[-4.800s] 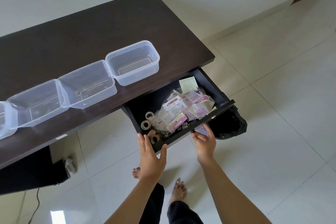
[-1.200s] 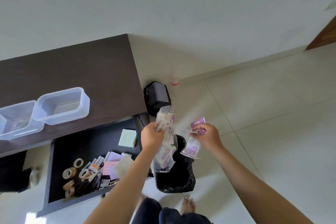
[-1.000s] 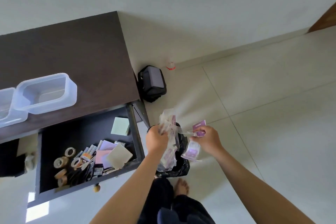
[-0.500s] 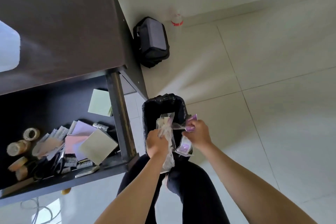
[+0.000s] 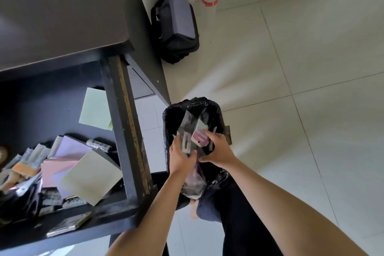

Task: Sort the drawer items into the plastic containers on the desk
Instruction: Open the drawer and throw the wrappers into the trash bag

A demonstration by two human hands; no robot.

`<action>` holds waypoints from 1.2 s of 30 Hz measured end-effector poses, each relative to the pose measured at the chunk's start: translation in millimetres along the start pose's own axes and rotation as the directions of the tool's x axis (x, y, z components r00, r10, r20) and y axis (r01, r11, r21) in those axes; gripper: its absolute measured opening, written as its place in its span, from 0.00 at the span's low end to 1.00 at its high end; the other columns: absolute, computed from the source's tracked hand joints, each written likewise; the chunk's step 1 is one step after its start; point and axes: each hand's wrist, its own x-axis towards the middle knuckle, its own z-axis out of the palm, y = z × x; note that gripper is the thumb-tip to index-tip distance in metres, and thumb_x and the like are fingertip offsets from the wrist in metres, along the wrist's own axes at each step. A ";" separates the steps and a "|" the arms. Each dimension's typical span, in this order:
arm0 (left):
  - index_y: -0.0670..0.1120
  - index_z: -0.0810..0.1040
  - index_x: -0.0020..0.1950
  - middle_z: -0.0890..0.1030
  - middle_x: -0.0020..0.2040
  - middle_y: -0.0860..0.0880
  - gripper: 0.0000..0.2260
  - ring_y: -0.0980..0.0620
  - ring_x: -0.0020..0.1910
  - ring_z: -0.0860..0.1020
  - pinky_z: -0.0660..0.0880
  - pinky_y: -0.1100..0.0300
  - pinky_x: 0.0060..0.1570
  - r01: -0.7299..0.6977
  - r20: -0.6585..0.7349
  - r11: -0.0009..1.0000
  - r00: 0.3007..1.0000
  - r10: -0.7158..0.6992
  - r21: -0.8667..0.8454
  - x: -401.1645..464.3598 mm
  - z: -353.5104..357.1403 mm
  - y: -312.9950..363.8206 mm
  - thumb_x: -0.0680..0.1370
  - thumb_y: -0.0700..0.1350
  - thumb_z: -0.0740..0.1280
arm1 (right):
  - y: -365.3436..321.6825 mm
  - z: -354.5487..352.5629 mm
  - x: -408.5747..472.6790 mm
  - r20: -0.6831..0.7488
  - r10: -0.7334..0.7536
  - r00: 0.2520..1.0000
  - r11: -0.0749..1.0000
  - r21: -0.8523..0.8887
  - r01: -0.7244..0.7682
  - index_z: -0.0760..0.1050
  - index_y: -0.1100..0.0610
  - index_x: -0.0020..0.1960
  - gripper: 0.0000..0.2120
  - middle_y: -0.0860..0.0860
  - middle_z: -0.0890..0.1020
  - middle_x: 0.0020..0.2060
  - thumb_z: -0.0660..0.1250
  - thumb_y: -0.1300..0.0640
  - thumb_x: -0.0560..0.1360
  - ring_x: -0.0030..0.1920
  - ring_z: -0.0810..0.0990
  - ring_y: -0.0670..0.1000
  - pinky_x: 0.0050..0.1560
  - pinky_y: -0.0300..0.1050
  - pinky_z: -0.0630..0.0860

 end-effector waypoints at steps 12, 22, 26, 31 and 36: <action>0.50 0.57 0.75 0.60 0.76 0.50 0.29 0.49 0.74 0.61 0.63 0.53 0.69 -0.050 0.084 0.990 0.996 0.039 0.131 -106.4 -40.9 42.3 0.77 0.49 0.64 | -56.6 -41.2 -100.8 -0.017 0.093 0.996 0.994 -0.061 -0.094 0.63 0.49 0.74 0.39 0.49 0.68 0.71 0.76 0.55 0.67 0.71 0.67 0.51 0.69 0.48 0.68; 0.50 0.67 0.70 0.70 0.67 0.52 0.21 0.54 0.59 0.74 0.71 0.57 0.62 -0.284 0.072 0.931 0.959 0.275 0.228 -244.0 -101.6 72.1 0.77 0.50 0.63 | -138.9 -62.2 -218.1 -0.228 -0.088 0.970 0.990 0.092 0.111 0.77 0.54 0.57 0.13 0.49 0.81 0.50 0.70 0.55 0.74 0.53 0.79 0.48 0.57 0.44 0.76; 0.47 0.75 0.61 0.75 0.56 0.56 0.13 0.63 0.49 0.73 0.65 0.80 0.48 -0.363 -0.151 0.918 0.910 0.386 0.158 -266.6 -132.8 66.0 0.77 0.44 0.64 | -173.3 -49.1 -228.7 -0.390 -0.180 0.903 0.954 0.154 0.257 0.79 0.54 0.48 0.04 0.44 0.80 0.37 0.70 0.56 0.73 0.38 0.79 0.42 0.42 0.33 0.74; 0.47 0.77 0.54 0.77 0.50 0.54 0.07 0.58 0.48 0.76 0.71 0.70 0.48 -0.336 -0.413 0.940 0.849 0.329 0.058 -263.1 -187.6 53.0 0.77 0.42 0.65 | -224.9 -20.4 -222.0 -0.409 -0.354 0.841 0.906 0.071 0.417 0.79 0.54 0.44 0.01 0.46 0.81 0.36 0.70 0.57 0.73 0.35 0.77 0.43 0.37 0.30 0.72; 0.45 0.76 0.56 0.76 0.52 0.51 0.08 0.53 0.51 0.75 0.73 0.65 0.47 -0.315 -0.546 0.949 0.795 0.266 0.004 -239.3 -261.6 37.5 0.77 0.41 0.65 | -278.8 22.0 -206.0 -0.288 -0.475 0.832 0.874 -0.045 0.484 0.79 0.53 0.44 0.01 0.47 0.81 0.37 0.69 0.56 0.73 0.36 0.78 0.44 0.39 0.33 0.74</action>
